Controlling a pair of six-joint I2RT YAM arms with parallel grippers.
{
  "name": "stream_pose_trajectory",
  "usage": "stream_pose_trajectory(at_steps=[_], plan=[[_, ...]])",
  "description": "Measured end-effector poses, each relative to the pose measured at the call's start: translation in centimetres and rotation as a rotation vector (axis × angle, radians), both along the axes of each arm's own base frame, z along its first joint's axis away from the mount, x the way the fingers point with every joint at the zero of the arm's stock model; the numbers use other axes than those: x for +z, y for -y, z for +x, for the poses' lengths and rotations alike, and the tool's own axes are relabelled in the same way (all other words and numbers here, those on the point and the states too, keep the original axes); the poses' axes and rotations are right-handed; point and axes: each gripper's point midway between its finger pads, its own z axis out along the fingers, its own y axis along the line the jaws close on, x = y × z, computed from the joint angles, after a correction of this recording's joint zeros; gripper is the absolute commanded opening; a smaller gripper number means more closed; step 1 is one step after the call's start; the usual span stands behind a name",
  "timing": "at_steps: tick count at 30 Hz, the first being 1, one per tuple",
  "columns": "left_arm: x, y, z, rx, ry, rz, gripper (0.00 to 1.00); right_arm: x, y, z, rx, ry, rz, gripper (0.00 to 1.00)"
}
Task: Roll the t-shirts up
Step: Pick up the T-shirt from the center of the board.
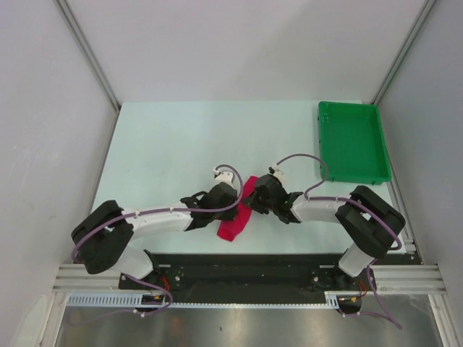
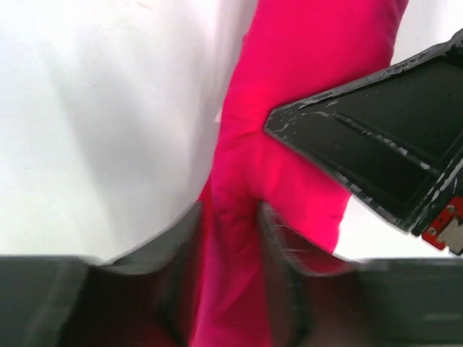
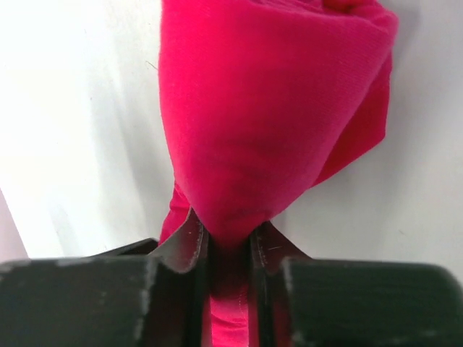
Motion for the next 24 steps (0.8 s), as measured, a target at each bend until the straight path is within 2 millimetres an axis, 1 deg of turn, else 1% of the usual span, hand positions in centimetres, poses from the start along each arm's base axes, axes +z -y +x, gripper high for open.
stream_pose_trajectory(at_steps=[3, 7, 9, 13, 15, 17, 19, 20, 24], plan=[[0.9, -0.7, -0.2, 0.010, 0.004, 0.001, 0.48, 0.1, 0.0, 0.1, 0.049, 0.024, -0.019, 0.00], [3.1, -1.4, -0.7, 0.004, 0.018, -0.017, 0.49, 0.2, 0.2, 0.6, 0.147, 0.056, -0.029, 0.00], [4.4, -1.7, -0.9, -0.004, 0.035, -0.026, 0.49, 0.3, 0.6, 1.0, 0.202, 0.063, -0.027, 0.00], [6.9, -2.1, -1.1, -0.011, 0.071, -0.058, 0.50, 0.5, 2.9, 2.8, 0.285, 0.080, -0.019, 0.00], [8.0, -2.6, -1.3, -0.018, 0.087, -0.064, 0.50, 0.7, 4.8, 3.9, 0.326, 0.106, -0.026, 0.00], [8.9, -3.2, -1.6, -0.023, 0.101, -0.072, 0.50, 1.2, 6.2, 4.6, 0.382, 0.118, -0.038, 0.00], [9.4, -3.5, -1.8, -0.028, 0.110, -0.073, 0.50, 2.4, 7.8, 6.1, 0.435, 0.138, -0.059, 0.00], [9.7, -3.8, -2.0, -0.032, 0.116, -0.074, 0.50, 3.4, 8.7, 7.2, 0.454, 0.165, -0.067, 0.00], [10.6, -4.8, -2.6, -0.049, 0.130, -0.065, 0.50, 8.3, 12.4, 12.0, 0.491, 0.330, -0.075, 0.00]])
